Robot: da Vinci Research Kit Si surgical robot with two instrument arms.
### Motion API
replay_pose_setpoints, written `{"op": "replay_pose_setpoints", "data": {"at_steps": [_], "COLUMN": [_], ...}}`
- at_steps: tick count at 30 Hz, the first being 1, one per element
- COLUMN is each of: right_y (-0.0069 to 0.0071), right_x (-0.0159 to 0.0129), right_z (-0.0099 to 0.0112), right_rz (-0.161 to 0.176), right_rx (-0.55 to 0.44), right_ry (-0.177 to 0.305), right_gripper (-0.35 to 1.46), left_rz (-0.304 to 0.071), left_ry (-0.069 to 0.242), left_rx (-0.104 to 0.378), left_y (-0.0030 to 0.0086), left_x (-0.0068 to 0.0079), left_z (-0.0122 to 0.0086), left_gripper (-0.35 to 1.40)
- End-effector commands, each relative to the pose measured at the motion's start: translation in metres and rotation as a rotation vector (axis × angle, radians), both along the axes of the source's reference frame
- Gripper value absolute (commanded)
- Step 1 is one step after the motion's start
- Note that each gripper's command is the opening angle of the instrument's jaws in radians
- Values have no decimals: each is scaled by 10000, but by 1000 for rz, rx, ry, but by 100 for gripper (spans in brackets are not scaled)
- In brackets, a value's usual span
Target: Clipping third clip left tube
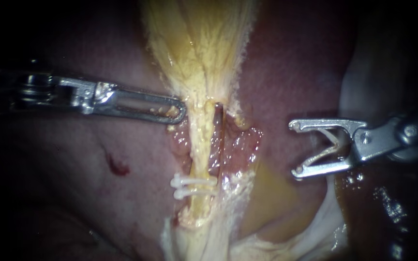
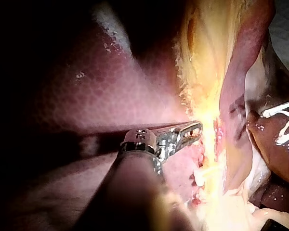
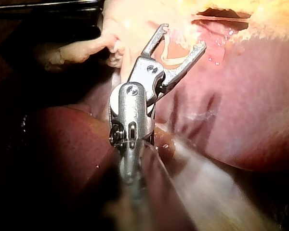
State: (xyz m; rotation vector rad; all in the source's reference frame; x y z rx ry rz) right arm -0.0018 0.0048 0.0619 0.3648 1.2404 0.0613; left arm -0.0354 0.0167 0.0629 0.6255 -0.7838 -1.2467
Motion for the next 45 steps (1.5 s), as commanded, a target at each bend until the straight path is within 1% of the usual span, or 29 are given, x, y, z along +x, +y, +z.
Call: {"op": "replay_pose_setpoints", "data": {"at_steps": [1, 4, 6, 9, 13, 16, 19, 23, 30, 34, 40, 45], "right_y": [0, 0, 0, 1, 0, 1, 1, 0, -1, -5, -11, -17], "right_x": [0, 0, 0, 3, 3, 4, 5, 6, 16, 34, 74, 106], "right_z": [0, 0, 0, 0, -1, -1, -1, -1, -1, 3, 13, 22], "right_rz": [0, 0, 0, 0, -2, -2, -1, -3, -6, -5, 0, 14], "right_rx": [0, 0, 0, 1, 2, 2, 2, 3, 31, 83, 154, 218], "right_ry": [0, 0, 0, 1, 3, 3, 2, 4, 7, 16, 20, 24], "right_gripper": [50, 50, 50, 50, 50, 50, 50, 50, 50, 50, 50, 50], "left_rz": [0, 1, 0, -6, -35, -56, -74, -76, -77, -78, -82, -83], "left_ry": [0, -1, 1, 11, 2, -1, -6, -6, -4, -4, 0, 0], "left_rx": [0, 1, 0, 0, -11, -16, -13, -17, -19, -20, -22, -22], "left_y": [0, 0, 2, 8, 20, 29, 35, 36, 33, 32, 31, 30], "left_x": [0, 2, 5, 18, 41, 56, 65, 66, 65, 63, 59, 56], "left_z": [0, -2, -6, -18, -42, -60, -73, -79, -78, -77, -76, -75], "left_gripper": [-35, -35, -35, -35, -35, -35, -35, -35, -35, -35, -35, -35]}}
